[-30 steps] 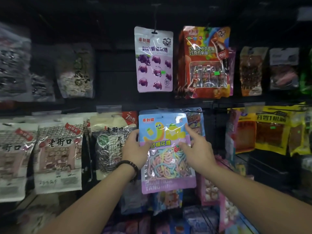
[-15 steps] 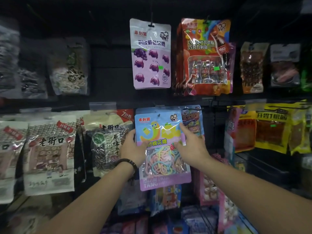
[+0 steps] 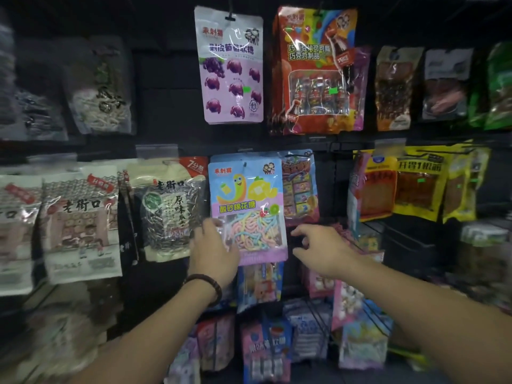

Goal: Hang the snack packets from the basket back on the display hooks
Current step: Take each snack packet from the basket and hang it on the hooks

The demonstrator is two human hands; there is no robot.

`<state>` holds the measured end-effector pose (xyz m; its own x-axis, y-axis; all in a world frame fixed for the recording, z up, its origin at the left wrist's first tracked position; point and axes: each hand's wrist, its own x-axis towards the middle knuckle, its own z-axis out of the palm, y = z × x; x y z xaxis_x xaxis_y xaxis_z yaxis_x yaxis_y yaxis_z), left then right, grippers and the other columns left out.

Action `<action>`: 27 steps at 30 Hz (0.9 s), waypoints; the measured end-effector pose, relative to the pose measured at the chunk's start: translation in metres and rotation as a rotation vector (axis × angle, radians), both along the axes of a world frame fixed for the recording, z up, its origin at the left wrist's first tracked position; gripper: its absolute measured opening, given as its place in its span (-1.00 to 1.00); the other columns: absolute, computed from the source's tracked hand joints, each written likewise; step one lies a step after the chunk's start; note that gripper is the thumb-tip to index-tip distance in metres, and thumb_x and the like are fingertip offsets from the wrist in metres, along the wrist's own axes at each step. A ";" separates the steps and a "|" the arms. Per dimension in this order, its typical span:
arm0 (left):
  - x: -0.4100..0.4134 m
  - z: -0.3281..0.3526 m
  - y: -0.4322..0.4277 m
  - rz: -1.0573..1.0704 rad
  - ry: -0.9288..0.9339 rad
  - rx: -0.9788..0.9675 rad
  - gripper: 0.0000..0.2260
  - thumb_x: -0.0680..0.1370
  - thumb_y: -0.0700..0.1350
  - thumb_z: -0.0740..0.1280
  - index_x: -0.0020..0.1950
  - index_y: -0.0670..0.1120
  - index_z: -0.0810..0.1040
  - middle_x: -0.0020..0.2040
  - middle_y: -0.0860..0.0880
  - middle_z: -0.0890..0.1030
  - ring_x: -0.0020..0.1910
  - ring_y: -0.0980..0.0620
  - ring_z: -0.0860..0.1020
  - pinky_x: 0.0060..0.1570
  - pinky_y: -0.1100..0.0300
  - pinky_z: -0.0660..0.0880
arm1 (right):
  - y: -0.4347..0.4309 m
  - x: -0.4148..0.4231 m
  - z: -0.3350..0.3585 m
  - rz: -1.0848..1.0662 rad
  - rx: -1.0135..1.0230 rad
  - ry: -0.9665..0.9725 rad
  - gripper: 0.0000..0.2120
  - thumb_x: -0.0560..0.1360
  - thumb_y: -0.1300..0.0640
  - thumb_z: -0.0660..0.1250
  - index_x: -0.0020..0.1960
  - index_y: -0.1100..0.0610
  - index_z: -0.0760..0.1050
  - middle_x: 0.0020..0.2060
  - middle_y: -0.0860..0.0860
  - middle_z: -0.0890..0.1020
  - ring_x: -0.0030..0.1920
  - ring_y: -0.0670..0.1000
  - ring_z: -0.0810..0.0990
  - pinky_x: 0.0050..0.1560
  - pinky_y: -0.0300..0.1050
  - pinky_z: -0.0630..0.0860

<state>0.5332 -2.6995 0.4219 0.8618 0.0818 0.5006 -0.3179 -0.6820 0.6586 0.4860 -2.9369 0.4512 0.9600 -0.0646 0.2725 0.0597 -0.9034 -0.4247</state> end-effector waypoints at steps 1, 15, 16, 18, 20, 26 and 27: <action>-0.016 -0.007 -0.002 -0.089 0.041 0.029 -0.69 0.53 -0.10 0.44 0.19 0.05 0.40 0.12 -0.05 0.53 0.08 -0.10 0.55 0.08 0.01 0.53 | -0.002 -0.010 -0.012 -0.002 -0.013 0.042 -0.65 0.65 0.06 0.41 0.42 0.02 0.56 0.09 0.01 0.67 -0.08 0.04 0.65 -0.02 0.00 0.66; -0.182 -0.253 -0.025 -0.598 0.769 0.499 -0.82 0.66 0.02 0.35 0.15 -0.01 0.68 0.17 -0.03 0.70 0.14 -0.08 0.64 0.19 0.03 0.59 | -0.023 -0.191 -0.321 -0.030 0.336 0.553 -0.93 0.60 0.17 0.47 0.07 0.07 0.69 -0.17 -0.06 0.70 -0.10 -0.01 0.70 -0.17 -0.39 0.48; -0.190 -0.271 -0.024 -0.594 0.814 0.502 -0.81 0.65 0.02 0.36 0.14 -0.02 0.69 0.16 -0.04 0.71 0.14 -0.08 0.65 0.20 0.03 0.59 | -0.025 -0.202 -0.347 -0.049 0.347 0.572 -0.95 0.55 0.12 0.49 -0.02 -0.02 0.71 -0.15 -0.05 0.74 -0.04 0.01 0.73 -0.07 -0.32 0.55; -0.200 -0.306 -0.023 -0.575 0.865 0.504 -0.77 0.58 0.08 0.35 0.06 -0.01 0.71 0.10 0.00 0.74 0.11 -0.05 0.68 0.19 0.05 0.60 | -0.035 -0.220 -0.415 -0.087 0.395 0.651 -0.88 0.42 -0.11 0.43 -0.19 -0.10 0.69 -0.21 -0.04 0.76 -0.05 0.06 0.76 0.06 -0.04 0.67; -0.203 -0.335 -0.026 -0.572 0.912 0.513 -0.76 0.52 0.08 0.33 -0.01 -0.02 0.73 0.02 0.01 0.76 0.07 -0.01 0.69 0.18 0.08 0.60 | -0.040 -0.232 -0.468 -0.162 0.433 0.743 -0.74 0.40 -0.14 0.37 -0.23 0.03 0.69 -0.20 0.03 0.77 -0.08 0.08 0.75 0.07 0.08 0.67; -0.197 -0.401 -0.038 -0.445 1.058 0.472 -0.87 0.61 0.00 0.34 0.01 0.03 0.67 0.12 -0.06 0.73 0.13 -0.14 0.67 0.16 -0.01 0.63 | -0.029 -0.244 -0.572 -0.351 0.567 0.931 -0.90 0.46 0.02 0.50 -0.09 0.02 0.75 -0.01 0.04 0.80 0.08 0.12 0.77 0.17 0.02 0.68; -0.194 -0.405 -0.042 -0.441 1.071 0.479 -0.83 0.62 -0.02 0.32 0.06 -0.01 0.69 0.15 -0.09 0.73 0.17 -0.17 0.66 0.18 -0.03 0.62 | -0.025 -0.242 -0.579 -0.360 0.581 0.974 -0.86 0.49 0.04 0.51 0.01 0.06 0.75 0.00 0.06 0.80 0.09 0.13 0.76 0.19 0.05 0.69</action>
